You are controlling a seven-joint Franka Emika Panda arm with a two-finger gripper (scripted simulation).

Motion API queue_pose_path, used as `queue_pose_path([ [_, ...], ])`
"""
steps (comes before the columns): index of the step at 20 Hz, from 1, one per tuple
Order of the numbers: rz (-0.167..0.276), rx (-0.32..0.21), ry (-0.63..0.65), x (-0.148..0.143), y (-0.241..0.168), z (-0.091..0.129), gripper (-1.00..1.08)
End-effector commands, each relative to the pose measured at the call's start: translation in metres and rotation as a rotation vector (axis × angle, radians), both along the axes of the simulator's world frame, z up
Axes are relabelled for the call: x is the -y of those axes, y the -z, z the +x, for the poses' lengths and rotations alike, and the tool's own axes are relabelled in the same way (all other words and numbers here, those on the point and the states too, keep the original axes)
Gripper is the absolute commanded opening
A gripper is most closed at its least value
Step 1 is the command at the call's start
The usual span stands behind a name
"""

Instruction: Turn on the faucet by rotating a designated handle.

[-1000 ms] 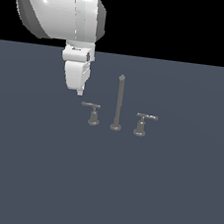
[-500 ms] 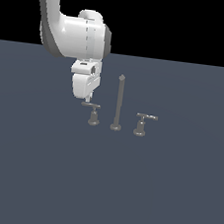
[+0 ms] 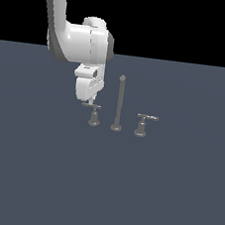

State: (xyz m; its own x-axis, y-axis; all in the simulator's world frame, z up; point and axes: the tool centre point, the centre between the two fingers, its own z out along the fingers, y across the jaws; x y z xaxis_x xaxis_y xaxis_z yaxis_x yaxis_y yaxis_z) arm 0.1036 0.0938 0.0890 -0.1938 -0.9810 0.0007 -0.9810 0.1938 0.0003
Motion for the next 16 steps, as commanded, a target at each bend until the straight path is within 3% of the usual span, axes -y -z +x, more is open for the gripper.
queue_pose_path([
  [1,0.000,0.000,0.001,0.000,0.000,0.001,-1.00],
  [13,0.001,0.000,0.002,-0.026,0.000,-0.028,-1.00],
  [16,-0.001,0.009,0.010,-0.018,0.000,-0.024,-1.00],
])
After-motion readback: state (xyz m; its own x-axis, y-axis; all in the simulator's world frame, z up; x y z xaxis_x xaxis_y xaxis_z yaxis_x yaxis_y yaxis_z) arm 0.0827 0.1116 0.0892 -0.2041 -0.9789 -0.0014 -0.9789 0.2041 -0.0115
